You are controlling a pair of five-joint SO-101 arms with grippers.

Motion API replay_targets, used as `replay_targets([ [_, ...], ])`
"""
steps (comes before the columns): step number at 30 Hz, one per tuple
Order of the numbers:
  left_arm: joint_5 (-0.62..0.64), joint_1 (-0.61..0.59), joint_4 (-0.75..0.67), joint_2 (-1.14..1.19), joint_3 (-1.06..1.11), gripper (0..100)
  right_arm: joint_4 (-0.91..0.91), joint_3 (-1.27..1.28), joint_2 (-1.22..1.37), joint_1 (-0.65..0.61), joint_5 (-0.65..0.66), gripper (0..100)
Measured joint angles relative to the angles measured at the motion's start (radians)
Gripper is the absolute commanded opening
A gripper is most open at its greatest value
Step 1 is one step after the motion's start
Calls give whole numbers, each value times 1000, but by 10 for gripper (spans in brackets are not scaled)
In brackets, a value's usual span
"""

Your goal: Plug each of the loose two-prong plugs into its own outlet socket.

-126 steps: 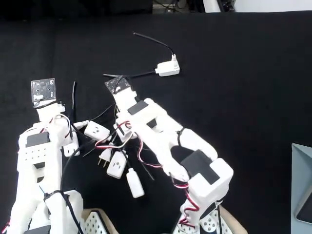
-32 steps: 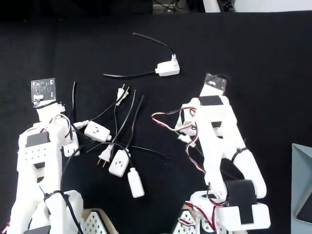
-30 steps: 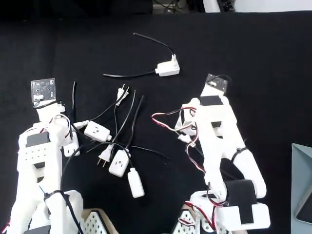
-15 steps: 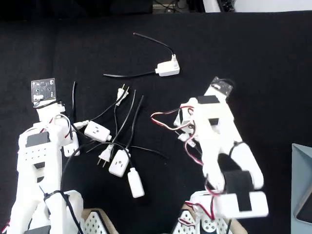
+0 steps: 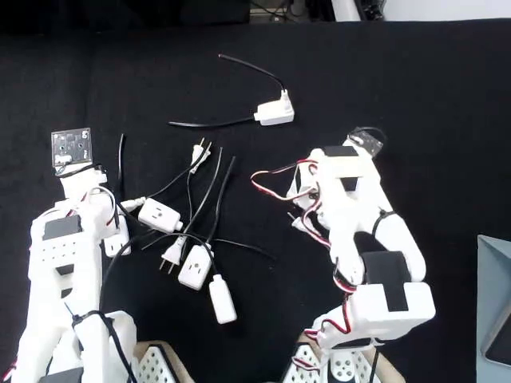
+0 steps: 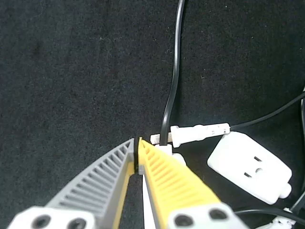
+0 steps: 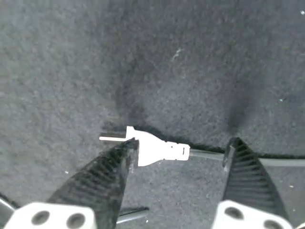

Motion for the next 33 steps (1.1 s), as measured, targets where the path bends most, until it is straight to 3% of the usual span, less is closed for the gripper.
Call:
replay_targets([
  [9, 0, 0, 0, 0, 0, 30, 0, -21, 3, -137, 6, 304],
  [19, 0, 0, 0, 0, 0, 30, 0, -34, 3, -169, 178, 304],
  [23, 0, 0, 0, 0, 0, 30, -2, -35, 8, -100, 316, 304],
  [29, 0, 0, 0, 0, 0, 30, 2, -94, 28, -3, 626, 304],
  [33, 0, 0, 0, 0, 0, 30, 130, -169, 31, 14, 755, 304],
])
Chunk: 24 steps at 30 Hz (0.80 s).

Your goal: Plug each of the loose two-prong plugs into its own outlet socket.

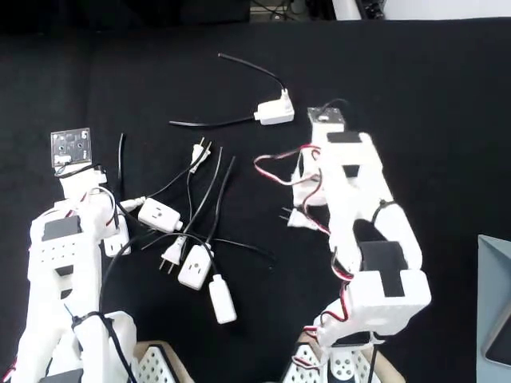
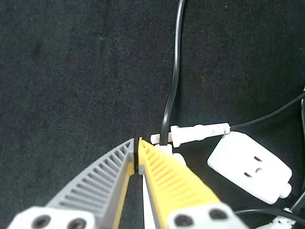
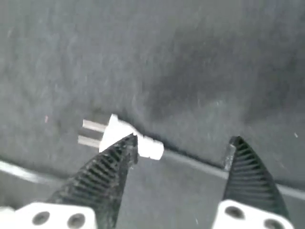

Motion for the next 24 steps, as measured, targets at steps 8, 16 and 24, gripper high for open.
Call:
replay_targets([
  [8, 0, 0, 0, 0, 0, 30, 311, -192, 0, 0, 21, 304],
  [16, 0, 0, 0, 0, 0, 30, 371, -213, -9, 3, -261, 304],
  [24, 0, 0, 0, 0, 0, 30, 292, -158, -37, 3, -563, 304],
])
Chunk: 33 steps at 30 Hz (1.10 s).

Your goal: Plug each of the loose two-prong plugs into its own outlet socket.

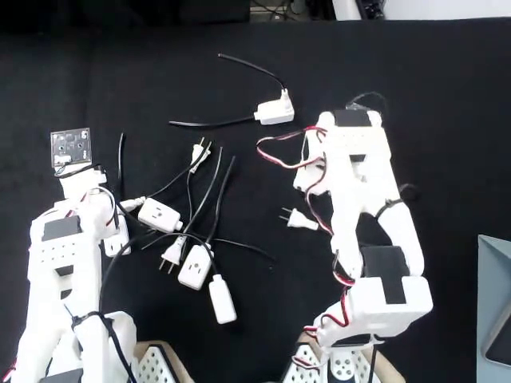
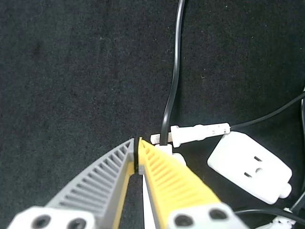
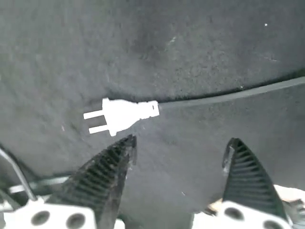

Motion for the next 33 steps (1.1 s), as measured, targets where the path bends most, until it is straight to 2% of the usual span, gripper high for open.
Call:
replay_targets([
  [7, 0, 0, 0, 0, 0, 30, -235, 160, 0, 0, -135, 304],
  [17, 0, 0, 0, 0, 0, 30, -405, 275, 5, -34, -199, 304],
  [22, 0, 0, 0, 0, 0, 30, -413, 270, 75, -94, -206, 304],
  [27, 0, 0, 0, 0, 0, 30, -338, 235, 94, -172, -206, 301],
  [30, 0, 0, 0, 0, 0, 30, -316, 232, 94, -219, -206, 227],
  [33, 0, 0, 0, 0, 0, 30, -315, 232, 97, -239, -206, 90],
])
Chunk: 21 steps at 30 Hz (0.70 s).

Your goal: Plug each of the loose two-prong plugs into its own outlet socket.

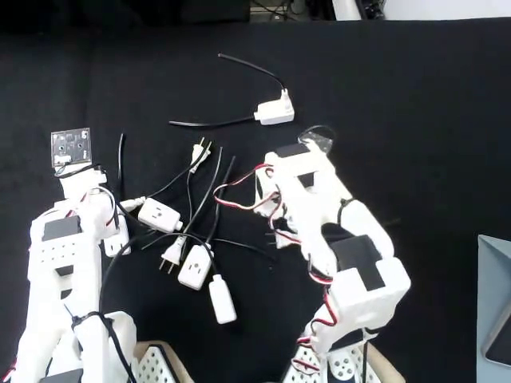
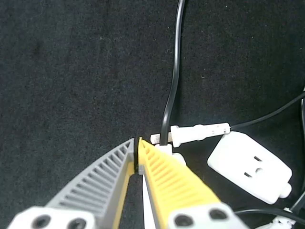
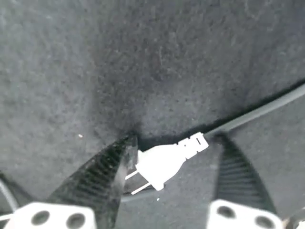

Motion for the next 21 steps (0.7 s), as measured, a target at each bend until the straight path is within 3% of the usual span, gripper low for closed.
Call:
replay_targets([
  [2, 0, 0, 0, 0, 0, 30, 3, 0, 0, 0, 26, 5],
  [10, 0, 0, 0, 0, 0, 30, 11, 0, 0, 31, 169, 11],
  [21, 0, 0, 0, 0, 0, 30, 5, -114, -17, 226, 563, 11],
])
